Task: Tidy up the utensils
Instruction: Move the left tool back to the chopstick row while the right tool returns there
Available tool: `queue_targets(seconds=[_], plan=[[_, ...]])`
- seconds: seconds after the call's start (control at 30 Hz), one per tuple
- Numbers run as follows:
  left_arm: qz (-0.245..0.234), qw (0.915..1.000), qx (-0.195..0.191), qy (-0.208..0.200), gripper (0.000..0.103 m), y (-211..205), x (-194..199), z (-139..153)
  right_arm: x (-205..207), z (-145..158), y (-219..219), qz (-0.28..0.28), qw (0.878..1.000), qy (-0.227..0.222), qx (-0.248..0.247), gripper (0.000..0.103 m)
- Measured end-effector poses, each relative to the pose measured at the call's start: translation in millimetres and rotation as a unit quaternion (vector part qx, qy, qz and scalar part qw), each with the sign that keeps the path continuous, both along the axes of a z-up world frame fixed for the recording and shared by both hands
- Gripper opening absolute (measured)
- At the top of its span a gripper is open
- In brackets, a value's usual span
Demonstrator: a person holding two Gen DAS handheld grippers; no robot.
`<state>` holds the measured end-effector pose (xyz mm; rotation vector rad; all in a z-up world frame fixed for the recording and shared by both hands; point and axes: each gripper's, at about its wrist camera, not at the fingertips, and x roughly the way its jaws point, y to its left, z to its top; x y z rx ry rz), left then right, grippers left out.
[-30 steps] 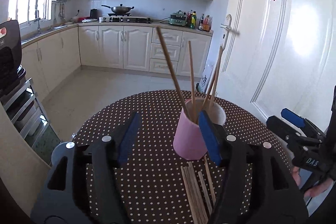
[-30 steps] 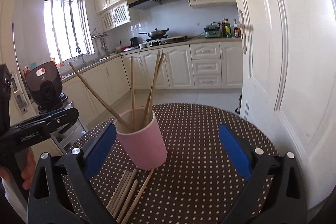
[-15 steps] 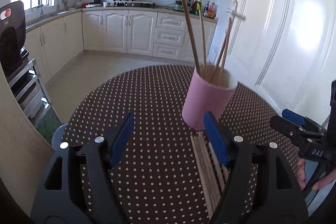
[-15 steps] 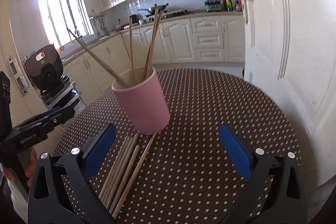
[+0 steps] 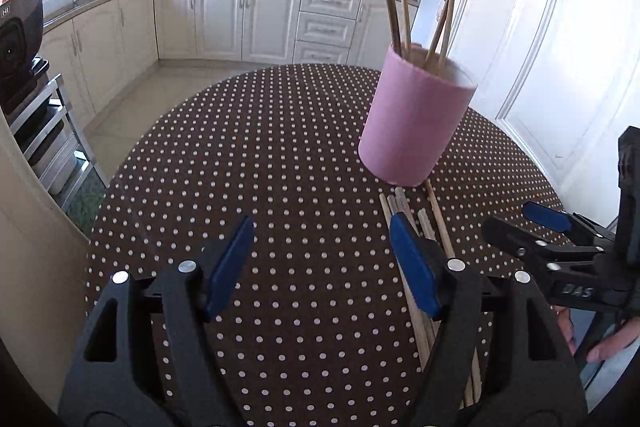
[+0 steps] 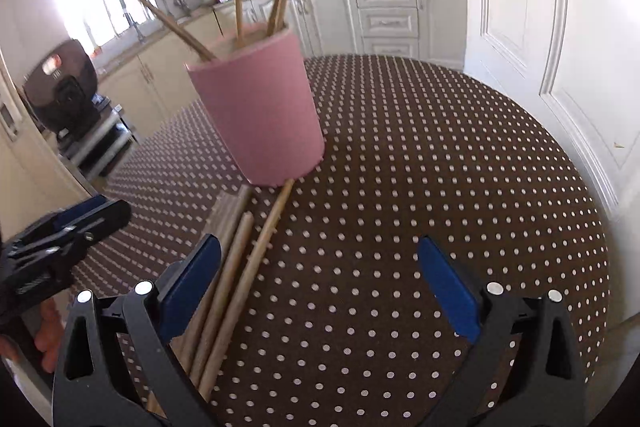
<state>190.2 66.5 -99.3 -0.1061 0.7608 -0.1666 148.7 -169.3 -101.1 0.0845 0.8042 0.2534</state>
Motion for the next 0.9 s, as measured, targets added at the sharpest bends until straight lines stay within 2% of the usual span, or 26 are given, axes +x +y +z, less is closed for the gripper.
queue_targets(seconds=[0.1,0.27,0.5,0.53,0.57,0.6,0.73,0.9], plan=[[-0.002,1.0,-0.004,0.008,0.071,3,0,-5,1,-7,7,-0.007,0.999,0.004,-0.032,0.095],[-0.007,0.9995,-0.016,0.027,0.072,4,0,-15,5,-17,14,-0.005,0.999,0.031,-0.038,0.095],[-0.011,0.999,-0.017,0.041,0.074,0,0,-23,8,-17,29,-0.014,0.995,0.03,-0.09,0.094],[-0.011,0.9989,-0.015,0.044,0.074,-1,0,-24,8,-16,30,-0.016,0.995,0.026,-0.096,0.091],[-0.011,0.9988,-0.014,0.047,0.074,-1,1,-26,6,-15,32,-0.014,0.995,0.021,-0.1,0.079],[-0.012,0.9986,-0.014,0.05,0.074,-2,1,-26,5,-14,33,-0.009,0.995,0.017,-0.101,0.072],[-0.015,0.9982,-0.013,0.056,0.074,-5,0,-28,6,-17,37,0.002,0.995,0.02,-0.102,0.067],[-0.022,0.9981,-0.01,0.057,0.076,-12,-3,-29,0,-17,46,0.027,0.995,0.013,-0.098,0.042]])
